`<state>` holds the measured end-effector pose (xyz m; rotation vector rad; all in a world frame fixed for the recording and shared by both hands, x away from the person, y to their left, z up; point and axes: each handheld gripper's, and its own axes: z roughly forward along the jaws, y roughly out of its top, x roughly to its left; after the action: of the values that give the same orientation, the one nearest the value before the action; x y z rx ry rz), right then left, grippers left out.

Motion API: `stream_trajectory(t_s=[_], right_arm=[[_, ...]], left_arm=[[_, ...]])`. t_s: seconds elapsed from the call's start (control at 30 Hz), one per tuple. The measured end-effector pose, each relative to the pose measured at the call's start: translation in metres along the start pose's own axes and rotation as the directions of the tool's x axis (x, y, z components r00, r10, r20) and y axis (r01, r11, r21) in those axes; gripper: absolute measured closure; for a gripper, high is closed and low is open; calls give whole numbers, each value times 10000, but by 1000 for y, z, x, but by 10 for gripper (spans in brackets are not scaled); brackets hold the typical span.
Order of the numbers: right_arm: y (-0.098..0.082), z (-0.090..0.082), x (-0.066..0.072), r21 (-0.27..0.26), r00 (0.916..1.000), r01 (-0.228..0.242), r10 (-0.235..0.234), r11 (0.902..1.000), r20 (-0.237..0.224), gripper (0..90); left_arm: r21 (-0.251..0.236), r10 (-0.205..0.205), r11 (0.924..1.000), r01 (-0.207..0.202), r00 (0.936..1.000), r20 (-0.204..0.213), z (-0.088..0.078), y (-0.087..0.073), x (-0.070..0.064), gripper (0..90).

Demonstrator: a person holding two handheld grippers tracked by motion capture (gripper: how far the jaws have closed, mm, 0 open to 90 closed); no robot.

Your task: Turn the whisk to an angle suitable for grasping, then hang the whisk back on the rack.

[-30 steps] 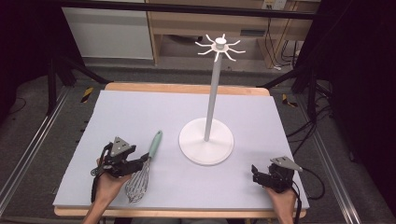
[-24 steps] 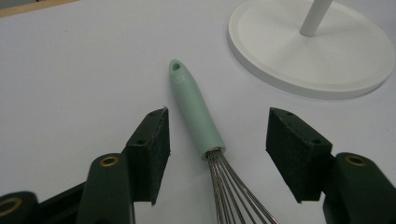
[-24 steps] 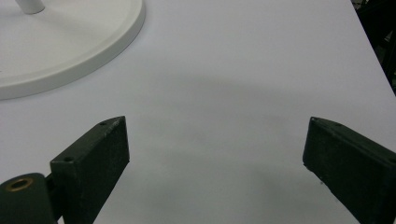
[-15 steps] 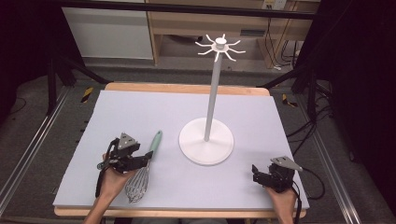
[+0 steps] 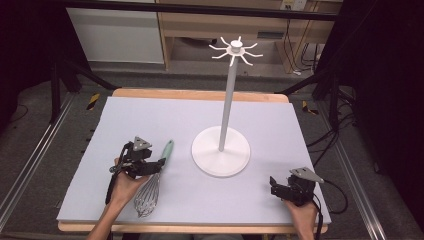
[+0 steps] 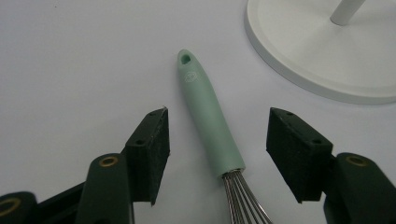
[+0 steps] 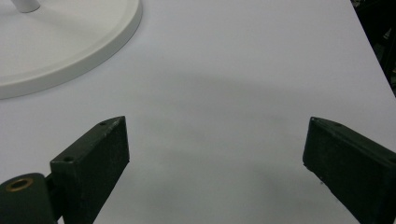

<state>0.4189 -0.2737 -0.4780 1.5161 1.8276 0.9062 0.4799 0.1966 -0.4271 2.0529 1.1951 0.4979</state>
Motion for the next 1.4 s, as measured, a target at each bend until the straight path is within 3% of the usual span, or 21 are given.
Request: stream_trajectory(t_s=[0.3, 0.67, 1.0, 1.4], right_arm=[[0, 0, 0, 31, 10000, 16, -16, 10000, -14, 77], [-1, -1, 0, 53, 9999, -55, 55, 10000, -86, 77], [-1, 0, -1, 50, 9999, -72, 73, 10000, -111, 77], [-1, 1, -2, 89, 10000, 38, -37, 10000, -74, 77]], left_arm=[[487, -96, 9988, 86, 9998, 199, 9, 3, -2, 401], [1138, 36, 9935, -47, 9999, 96, 18, 4, -2, 436], [1451, -121, 9894, 110, 9999, 68, 25, 4, -1, 458], [2003, -16, 9797, -19, 9999, 171, 31, -2, -2, 498]])
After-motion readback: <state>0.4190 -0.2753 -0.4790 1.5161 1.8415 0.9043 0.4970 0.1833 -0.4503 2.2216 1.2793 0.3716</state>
